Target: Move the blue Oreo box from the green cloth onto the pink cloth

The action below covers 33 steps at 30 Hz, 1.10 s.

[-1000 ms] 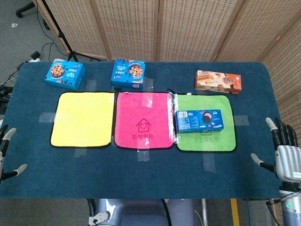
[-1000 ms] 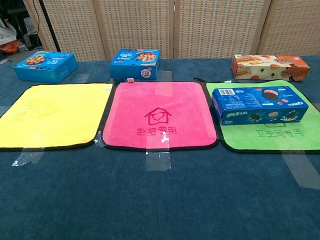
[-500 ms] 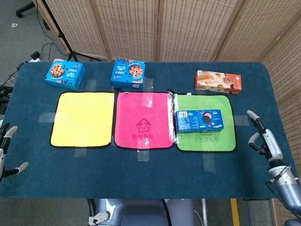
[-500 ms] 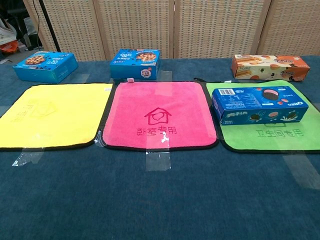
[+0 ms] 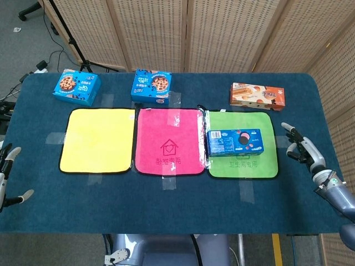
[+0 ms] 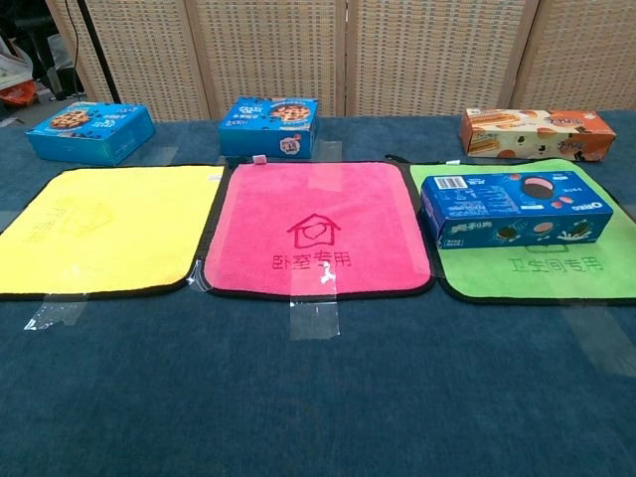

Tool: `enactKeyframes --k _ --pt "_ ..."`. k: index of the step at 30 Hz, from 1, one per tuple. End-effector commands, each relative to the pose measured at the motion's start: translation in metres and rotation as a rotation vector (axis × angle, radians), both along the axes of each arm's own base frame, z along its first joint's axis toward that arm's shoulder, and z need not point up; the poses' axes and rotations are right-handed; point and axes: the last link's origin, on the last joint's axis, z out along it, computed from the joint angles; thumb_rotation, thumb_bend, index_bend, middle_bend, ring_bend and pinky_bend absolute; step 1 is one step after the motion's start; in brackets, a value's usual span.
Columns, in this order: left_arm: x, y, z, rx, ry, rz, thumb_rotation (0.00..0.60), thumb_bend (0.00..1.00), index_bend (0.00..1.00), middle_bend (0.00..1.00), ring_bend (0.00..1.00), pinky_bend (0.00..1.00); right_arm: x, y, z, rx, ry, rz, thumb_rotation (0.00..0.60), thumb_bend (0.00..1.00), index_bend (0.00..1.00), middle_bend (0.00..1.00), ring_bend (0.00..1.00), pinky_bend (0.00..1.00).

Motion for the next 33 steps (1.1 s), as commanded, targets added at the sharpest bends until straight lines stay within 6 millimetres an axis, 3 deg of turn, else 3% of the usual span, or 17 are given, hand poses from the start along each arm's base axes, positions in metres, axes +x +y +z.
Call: enactKeyframes --k 1,13,24,27,33 --pt "0.000 0.000 0.001 -0.001 -0.003 0.000 0.600 0.00 0.00 0.00 0.00 0.00 0.006 -0.010 -0.010 0.046 0.011 -0.011 0.600 1.00 0.03 0.00 0.00 0.00" --pt "-0.002 0.001 0.003 -0.001 -0.016 0.002 0.600 0.00 0.00 0.00 0.00 0.00 0.022 -0.026 -0.054 0.171 0.010 -0.055 0.600 1.00 0.03 0.00 0.00 0.00" --pt "-0.004 0.004 0.005 -0.005 -0.025 0.014 0.600 0.00 0.00 0.00 0.00 0.00 0.047 -0.030 -0.075 0.220 -0.001 -0.030 0.600 1.00 0.03 0.00 0.00 0.01" --pt "-0.005 0.005 0.005 -0.007 -0.029 0.018 0.600 0.00 0.00 0.00 0.00 0.00 0.072 -0.031 -0.086 0.247 -0.071 -0.015 0.600 1.00 0.03 0.00 0.00 0.02" --pt "-0.006 0.005 0.005 -0.011 -0.033 0.020 0.600 0.00 0.00 0.00 0.00 0.00 0.102 -0.030 -0.098 0.273 -0.105 0.026 0.600 1.00 0.03 0.00 0.00 0.02"
